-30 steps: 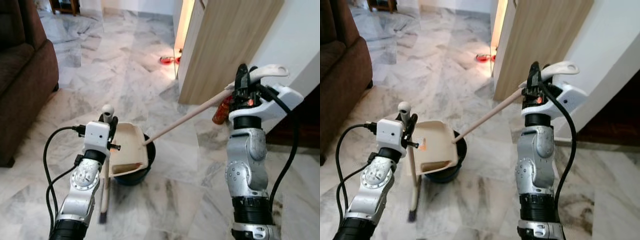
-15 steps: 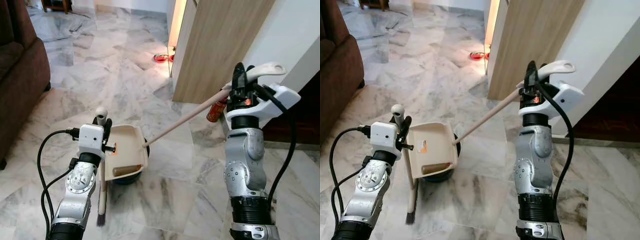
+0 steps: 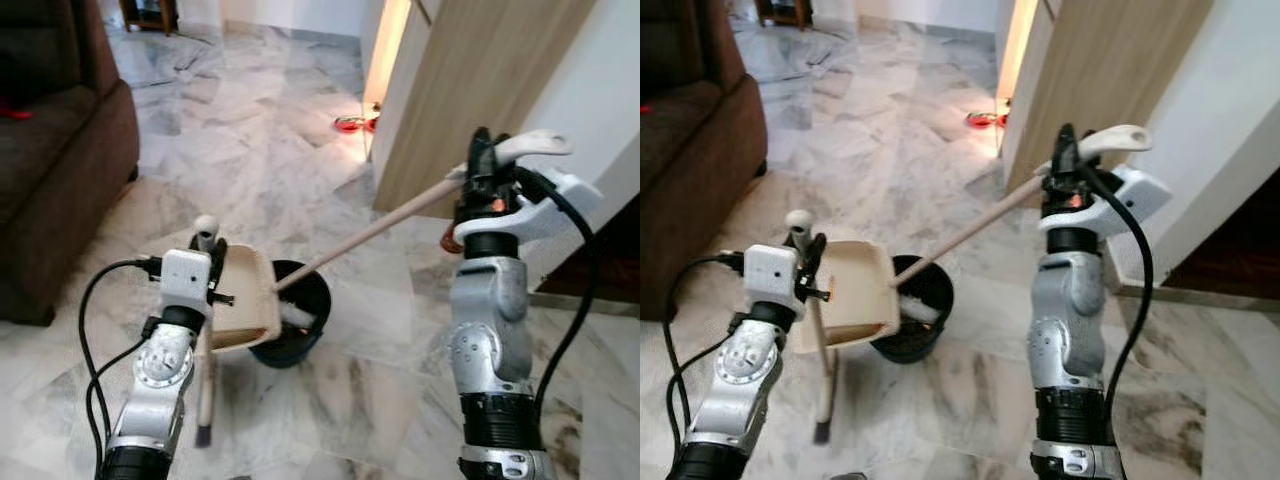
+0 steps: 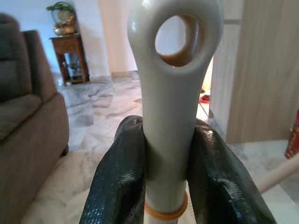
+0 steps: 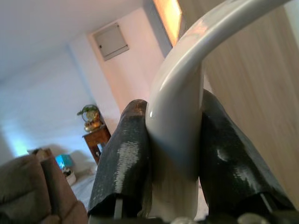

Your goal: Sweep floor

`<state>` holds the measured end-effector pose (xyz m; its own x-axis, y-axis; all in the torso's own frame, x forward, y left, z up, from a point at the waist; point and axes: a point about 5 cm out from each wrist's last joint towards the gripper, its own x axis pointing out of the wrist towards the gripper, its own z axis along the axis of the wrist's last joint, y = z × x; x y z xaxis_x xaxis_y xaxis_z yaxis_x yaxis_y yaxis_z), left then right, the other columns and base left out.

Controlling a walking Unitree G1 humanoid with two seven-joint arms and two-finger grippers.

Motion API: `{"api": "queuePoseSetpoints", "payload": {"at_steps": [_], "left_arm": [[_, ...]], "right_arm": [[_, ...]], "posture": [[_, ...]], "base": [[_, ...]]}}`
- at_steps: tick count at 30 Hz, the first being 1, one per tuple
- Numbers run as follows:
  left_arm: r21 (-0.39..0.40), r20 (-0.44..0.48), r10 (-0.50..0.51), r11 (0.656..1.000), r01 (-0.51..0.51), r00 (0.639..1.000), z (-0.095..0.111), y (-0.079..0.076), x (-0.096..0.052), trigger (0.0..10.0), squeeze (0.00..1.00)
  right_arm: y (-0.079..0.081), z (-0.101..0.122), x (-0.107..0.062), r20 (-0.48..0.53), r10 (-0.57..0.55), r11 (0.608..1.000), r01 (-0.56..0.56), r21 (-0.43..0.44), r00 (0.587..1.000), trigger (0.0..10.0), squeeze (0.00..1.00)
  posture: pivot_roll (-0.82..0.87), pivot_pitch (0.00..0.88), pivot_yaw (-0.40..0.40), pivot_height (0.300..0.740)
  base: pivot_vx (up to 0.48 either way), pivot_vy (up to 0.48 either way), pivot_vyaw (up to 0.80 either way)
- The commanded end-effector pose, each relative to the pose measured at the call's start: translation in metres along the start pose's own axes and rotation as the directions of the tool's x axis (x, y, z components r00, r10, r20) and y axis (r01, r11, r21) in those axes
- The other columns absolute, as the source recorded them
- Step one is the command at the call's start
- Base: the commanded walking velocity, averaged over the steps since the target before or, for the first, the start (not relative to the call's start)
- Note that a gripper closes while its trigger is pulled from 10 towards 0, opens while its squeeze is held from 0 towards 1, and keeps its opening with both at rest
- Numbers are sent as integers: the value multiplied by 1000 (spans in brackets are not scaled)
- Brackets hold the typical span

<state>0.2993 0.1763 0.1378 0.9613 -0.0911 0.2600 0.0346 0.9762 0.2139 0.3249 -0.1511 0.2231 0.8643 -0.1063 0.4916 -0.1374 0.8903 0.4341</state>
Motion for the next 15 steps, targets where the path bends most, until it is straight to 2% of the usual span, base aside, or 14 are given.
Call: {"api": "queuePoseSetpoints", "payload": {"at_steps": [1,15], "left_arm": [[8,70,-9,1000,8,998,15,-1,5,10000,0],[7,69,-12,1000,11,998,15,-2,5,10000,0]], "right_arm": [[6,14,4,67,16,999,-19,31,998,10000,0],[6,13,2,59,15,999,-18,37,998,10000,0]], "posture": [[219,115,-117,740],[217,119,-116,740]], "base": [[0,368,0],[0,368,0]]}}
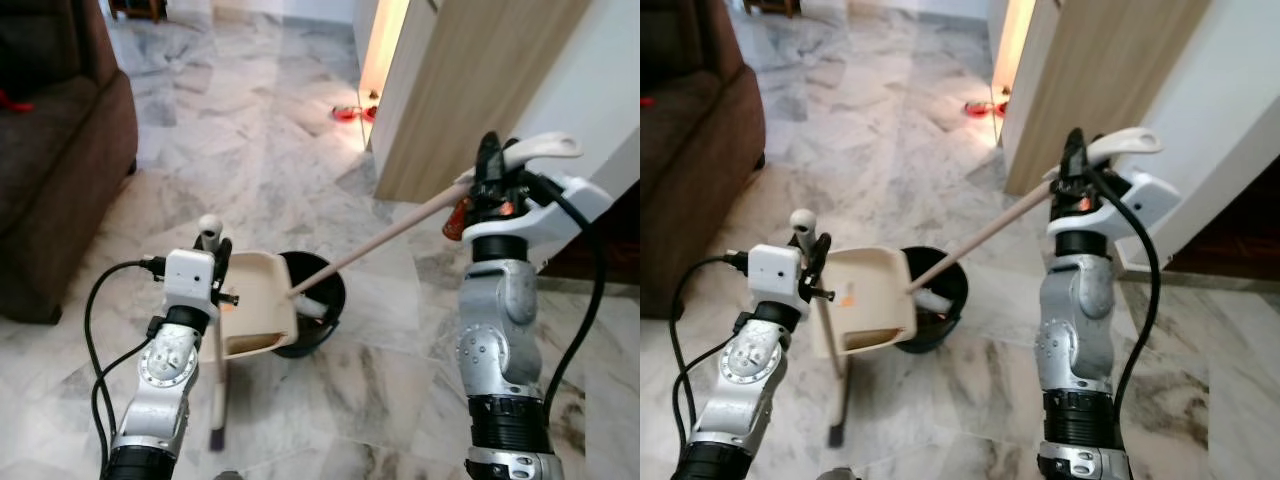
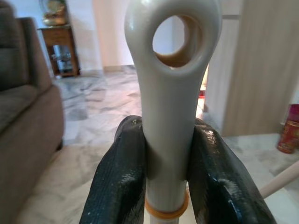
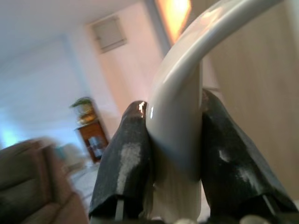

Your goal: Sweep floor

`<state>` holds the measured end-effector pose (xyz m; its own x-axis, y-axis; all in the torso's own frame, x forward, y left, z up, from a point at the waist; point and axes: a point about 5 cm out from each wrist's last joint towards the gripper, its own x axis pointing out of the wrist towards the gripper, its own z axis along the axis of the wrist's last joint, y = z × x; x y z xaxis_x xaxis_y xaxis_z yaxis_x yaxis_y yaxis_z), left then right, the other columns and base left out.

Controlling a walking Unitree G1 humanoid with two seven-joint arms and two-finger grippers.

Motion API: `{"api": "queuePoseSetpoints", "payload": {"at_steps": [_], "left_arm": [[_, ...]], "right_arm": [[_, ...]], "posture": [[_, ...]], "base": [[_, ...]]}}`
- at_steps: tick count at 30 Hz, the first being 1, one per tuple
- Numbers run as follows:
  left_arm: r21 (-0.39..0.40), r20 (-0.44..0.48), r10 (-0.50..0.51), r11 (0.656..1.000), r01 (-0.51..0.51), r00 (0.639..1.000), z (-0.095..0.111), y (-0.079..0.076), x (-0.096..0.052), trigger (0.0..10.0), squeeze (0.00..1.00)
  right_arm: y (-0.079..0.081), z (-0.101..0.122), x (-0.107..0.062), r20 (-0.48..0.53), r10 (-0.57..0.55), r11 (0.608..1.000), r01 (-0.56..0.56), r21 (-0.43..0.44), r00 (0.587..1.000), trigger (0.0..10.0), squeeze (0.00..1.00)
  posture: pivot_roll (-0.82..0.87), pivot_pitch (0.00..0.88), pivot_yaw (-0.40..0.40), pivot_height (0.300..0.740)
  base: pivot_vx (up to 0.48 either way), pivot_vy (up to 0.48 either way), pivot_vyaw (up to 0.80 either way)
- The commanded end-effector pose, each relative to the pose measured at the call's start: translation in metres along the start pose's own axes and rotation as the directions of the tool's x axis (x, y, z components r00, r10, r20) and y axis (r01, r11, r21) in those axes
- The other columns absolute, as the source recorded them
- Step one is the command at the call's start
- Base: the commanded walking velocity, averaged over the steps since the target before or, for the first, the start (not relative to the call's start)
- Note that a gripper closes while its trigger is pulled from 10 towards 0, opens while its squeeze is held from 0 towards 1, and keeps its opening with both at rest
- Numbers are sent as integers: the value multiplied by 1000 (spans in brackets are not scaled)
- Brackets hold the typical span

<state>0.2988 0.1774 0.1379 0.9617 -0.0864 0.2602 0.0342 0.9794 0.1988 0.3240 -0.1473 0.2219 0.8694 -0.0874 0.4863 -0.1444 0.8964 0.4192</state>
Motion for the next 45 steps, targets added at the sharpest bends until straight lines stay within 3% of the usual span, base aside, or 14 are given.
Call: {"api": "queuePoseSetpoints", "payload": {"at_steps": [1,18,29,34,45], "left_arm": [[23,70,-18,1000,16,997,15,-3,5,10000,0],[23,80,-32,999,30,996,17,-6,4,10000,0],[18,81,-39,999,38,996,17,-8,3,10000,0],[19,84,-39,999,38,996,18,-9,4,10000,0],[10,94,-46,999,45,994,20,-10,6,10000,0]], "right_arm": [[3,15,3,75,1,999,-4,48,997,10000,0],[1,24,5,130,-18,1000,16,15,991,10000,0],[-4,36,5,226,-90,986,119,-119,970,10000,0],[-10,42,4,289,-177,963,226,-146,941,10000,0],[-17,48,4,339,-202,940,279,-197,919,10000,0]], "posture": [[216,121,-115,740],[217,123,-116,740],[218,119,-117,740],[218,117,-115,740],[216,100,-111,740]], "base": [[0,364,0],[0,41,0],[0,0,0],[0,0,0],[0,0,0]]}}
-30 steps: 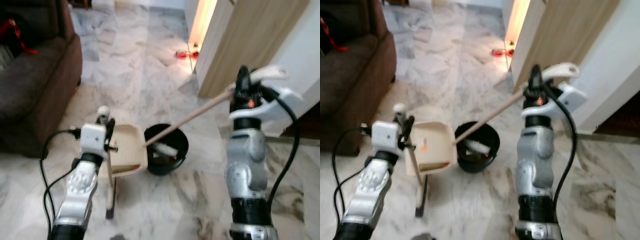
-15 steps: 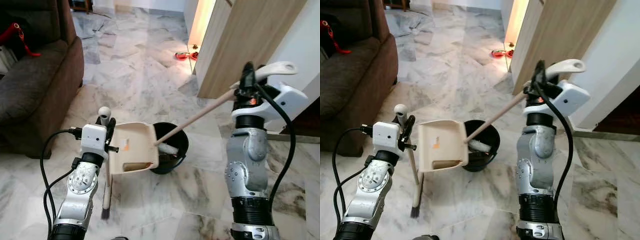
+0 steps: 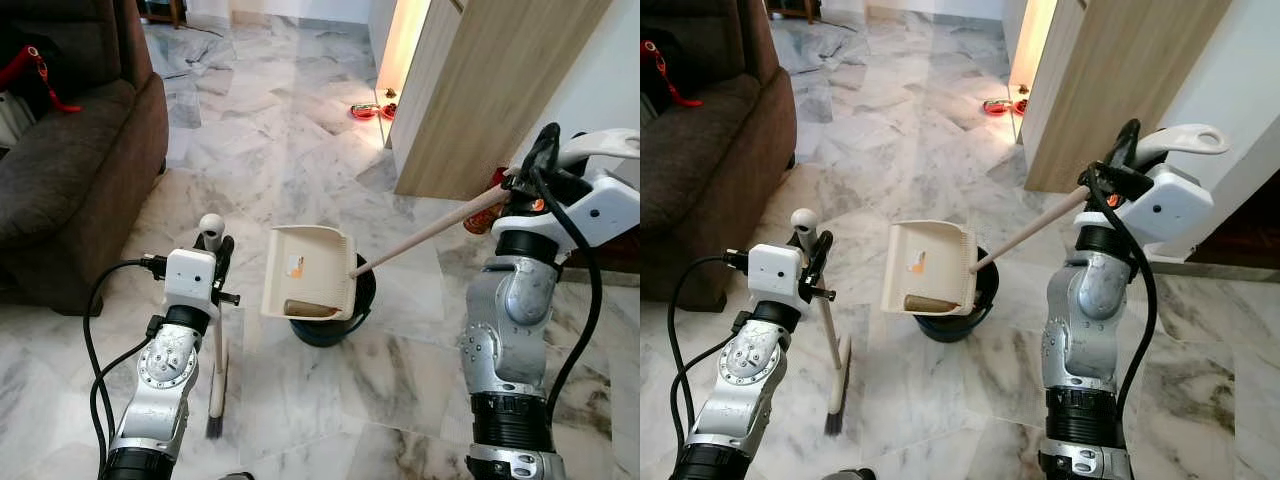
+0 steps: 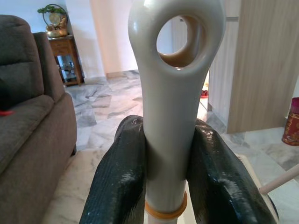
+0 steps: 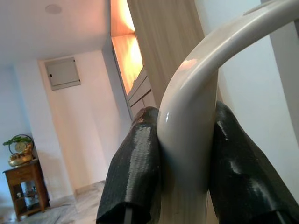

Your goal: Sweep floor

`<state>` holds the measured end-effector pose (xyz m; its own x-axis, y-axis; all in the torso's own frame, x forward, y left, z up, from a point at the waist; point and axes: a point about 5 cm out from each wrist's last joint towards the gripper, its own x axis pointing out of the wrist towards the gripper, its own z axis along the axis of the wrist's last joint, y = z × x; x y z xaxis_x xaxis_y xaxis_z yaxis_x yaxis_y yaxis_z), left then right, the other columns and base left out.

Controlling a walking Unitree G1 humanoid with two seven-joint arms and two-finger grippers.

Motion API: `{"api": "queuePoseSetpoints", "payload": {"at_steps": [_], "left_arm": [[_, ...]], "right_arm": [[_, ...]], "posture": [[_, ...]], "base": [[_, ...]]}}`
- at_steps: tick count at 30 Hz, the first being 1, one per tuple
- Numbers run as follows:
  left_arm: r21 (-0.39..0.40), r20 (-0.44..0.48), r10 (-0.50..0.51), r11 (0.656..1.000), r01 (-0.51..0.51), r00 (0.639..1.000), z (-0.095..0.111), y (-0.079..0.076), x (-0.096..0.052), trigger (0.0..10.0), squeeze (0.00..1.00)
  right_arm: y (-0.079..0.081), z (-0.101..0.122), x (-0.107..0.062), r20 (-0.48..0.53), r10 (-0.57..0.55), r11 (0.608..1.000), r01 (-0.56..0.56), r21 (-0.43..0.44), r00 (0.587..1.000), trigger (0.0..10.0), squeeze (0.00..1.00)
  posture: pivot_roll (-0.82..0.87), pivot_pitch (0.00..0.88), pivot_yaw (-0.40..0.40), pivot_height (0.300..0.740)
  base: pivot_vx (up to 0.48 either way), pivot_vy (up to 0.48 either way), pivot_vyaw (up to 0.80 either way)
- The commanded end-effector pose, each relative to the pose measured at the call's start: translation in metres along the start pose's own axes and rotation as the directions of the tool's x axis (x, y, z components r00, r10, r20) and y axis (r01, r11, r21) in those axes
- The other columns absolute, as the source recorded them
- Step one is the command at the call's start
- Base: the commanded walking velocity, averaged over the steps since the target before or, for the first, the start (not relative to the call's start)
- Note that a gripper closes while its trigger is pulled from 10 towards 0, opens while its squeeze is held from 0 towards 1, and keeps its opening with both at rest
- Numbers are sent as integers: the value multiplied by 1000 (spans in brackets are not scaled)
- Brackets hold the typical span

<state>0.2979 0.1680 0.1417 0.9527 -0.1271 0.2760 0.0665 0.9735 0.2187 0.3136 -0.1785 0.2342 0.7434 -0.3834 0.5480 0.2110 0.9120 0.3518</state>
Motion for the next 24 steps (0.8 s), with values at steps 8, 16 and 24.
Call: {"api": "queuePoseSetpoints", "payload": {"at_steps": [8,16,24], "left_arm": [[-4,66,-14,1000,14,998,13,-2,5,10000,0],[-6,69,-17,1000,17,997,14,-2,5,10000,0],[-9,71,-17,1000,17,997,14,-2,5,10000,0]], "right_arm": [[1,17,6,107,-13,1000,11,17,994,10000,0],[1,18,7,115,-6,1000,4,17,993,10000,0],[2,18,7,115,14,1000,-16,18,993,10000,0]], "posture": [[220,90,-110,740],[218,94,-111,740],[220,103,-114,740]], "base": [[0,0,0],[225,0,0],[263,0,0]]}}
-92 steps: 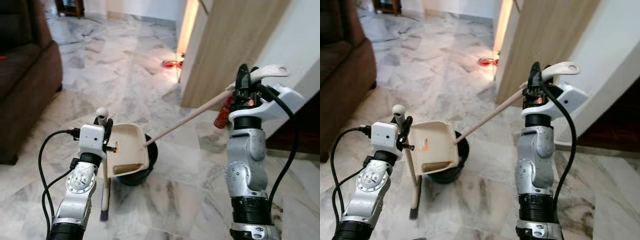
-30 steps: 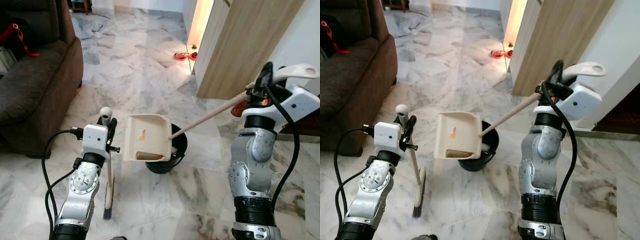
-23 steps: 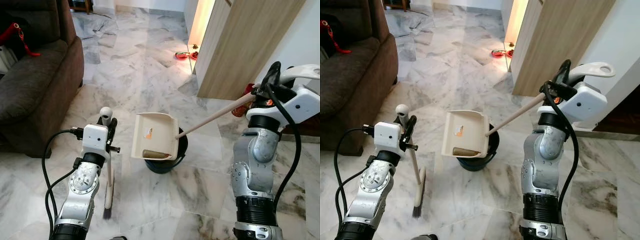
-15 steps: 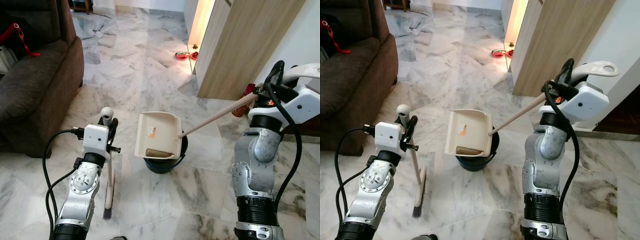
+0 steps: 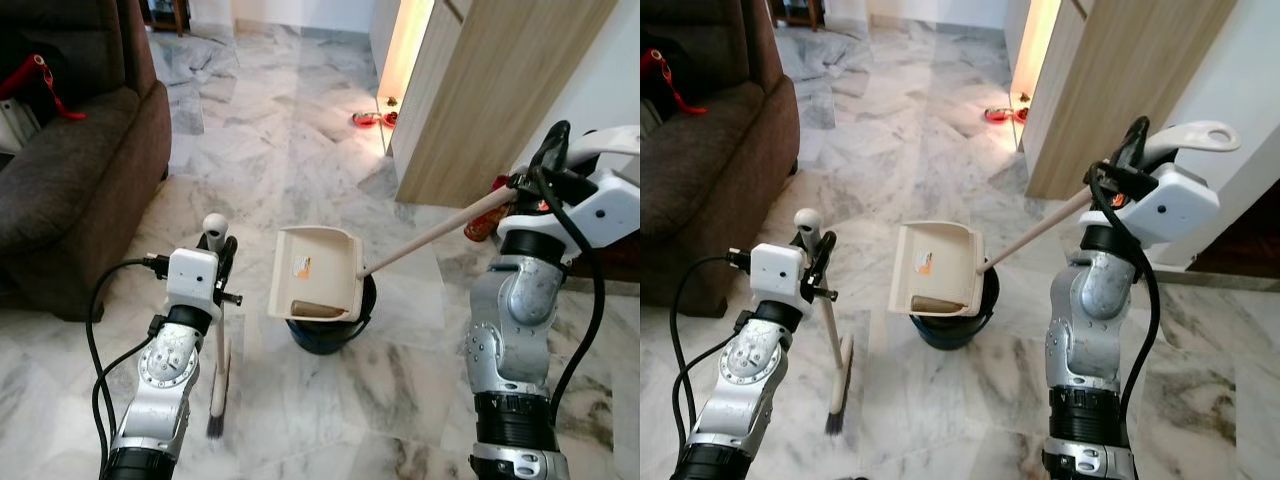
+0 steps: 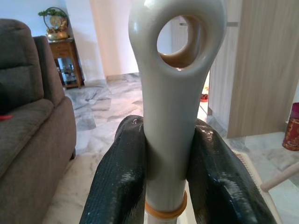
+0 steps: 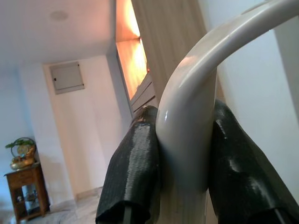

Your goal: Sweep floor

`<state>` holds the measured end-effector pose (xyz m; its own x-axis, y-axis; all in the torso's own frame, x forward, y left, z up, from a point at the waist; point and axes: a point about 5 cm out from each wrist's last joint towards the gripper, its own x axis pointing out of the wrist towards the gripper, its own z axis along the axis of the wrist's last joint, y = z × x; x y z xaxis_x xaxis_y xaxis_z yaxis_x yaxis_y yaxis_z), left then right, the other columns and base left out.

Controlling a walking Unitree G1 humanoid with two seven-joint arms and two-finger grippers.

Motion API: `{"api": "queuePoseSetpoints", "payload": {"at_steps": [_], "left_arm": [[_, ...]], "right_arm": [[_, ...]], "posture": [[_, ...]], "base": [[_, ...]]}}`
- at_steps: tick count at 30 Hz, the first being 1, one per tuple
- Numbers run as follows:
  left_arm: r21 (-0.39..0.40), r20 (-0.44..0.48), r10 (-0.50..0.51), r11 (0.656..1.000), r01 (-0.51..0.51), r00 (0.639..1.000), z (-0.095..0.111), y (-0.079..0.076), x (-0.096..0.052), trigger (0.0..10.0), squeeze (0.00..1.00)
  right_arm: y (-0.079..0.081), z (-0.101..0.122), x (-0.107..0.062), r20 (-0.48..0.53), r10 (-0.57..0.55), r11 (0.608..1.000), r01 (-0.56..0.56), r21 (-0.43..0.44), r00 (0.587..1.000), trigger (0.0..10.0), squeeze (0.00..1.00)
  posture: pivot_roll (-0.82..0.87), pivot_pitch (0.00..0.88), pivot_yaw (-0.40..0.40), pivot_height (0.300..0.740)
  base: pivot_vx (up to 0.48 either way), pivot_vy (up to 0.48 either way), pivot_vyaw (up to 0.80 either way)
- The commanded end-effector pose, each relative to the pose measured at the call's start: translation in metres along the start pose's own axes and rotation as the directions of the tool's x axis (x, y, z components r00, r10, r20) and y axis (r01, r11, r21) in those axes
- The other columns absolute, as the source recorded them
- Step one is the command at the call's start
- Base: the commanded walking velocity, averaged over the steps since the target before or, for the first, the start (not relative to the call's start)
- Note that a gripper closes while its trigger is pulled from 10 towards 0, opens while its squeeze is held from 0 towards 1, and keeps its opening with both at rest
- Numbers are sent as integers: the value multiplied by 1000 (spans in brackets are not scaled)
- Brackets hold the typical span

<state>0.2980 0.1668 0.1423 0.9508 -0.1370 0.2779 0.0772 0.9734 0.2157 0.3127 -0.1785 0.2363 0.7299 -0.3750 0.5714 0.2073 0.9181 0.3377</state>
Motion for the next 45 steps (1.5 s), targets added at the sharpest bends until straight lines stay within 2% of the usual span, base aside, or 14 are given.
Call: {"api": "queuePoseSetpoints", "payload": {"at_steps": [1,41,45], "left_arm": [[-3,67,-7,1000,8,998,14,-1,5,10000,0],[-4,82,5,1000,-5,997,17,1,5,10000,0],[-5,80,4,1000,-3,997,17,1,5,10000,0]], "right_arm": [[2,16,7,90,2,1000,-4,28,996,10000,0],[6,17,7,87,35,998,-39,46,996,10000,0],[7,17,7,85,40,998,-44,47,996,10000,0]], "posture": [[220,106,-114,740],[224,117,-123,740],[223,117,-124,740]], "base": [[262,0,0],[295,0,0],[0,0,0]]}}
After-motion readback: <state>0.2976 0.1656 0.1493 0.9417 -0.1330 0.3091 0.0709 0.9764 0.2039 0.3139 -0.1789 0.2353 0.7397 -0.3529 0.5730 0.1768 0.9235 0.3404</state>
